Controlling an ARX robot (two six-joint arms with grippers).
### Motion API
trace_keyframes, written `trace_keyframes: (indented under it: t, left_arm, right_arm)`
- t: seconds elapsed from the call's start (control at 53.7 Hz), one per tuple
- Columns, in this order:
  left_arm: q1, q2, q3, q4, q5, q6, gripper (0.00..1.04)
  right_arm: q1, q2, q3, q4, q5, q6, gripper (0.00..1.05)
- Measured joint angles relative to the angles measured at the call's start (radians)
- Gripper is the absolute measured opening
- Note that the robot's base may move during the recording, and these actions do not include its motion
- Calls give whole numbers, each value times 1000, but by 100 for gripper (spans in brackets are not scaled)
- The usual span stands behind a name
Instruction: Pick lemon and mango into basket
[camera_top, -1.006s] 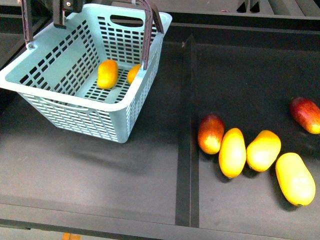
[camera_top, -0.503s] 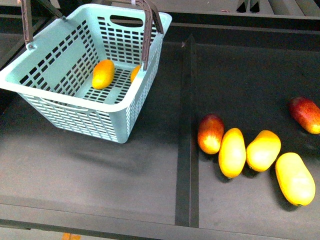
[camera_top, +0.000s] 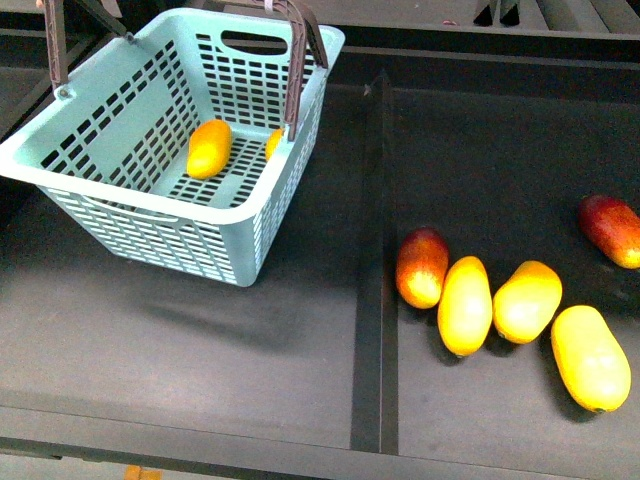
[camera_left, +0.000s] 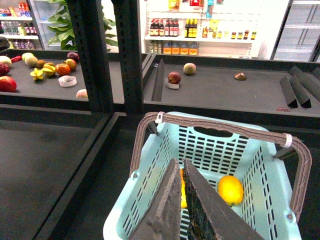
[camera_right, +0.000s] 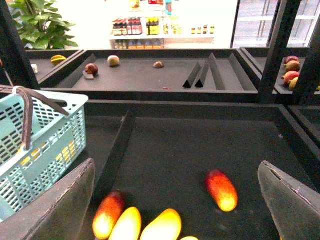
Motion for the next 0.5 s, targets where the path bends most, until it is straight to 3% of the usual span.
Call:
trace_keyframes:
  t: [0.242,0.503]
  left_arm:
    - [73,-172,-150,-16,69,7,3]
    - [75,-374,-252,-119,74,8,3]
  right_arm:
    - [0,0,0,0,0,0,96]
    - [0,0,0,0,0,0,96]
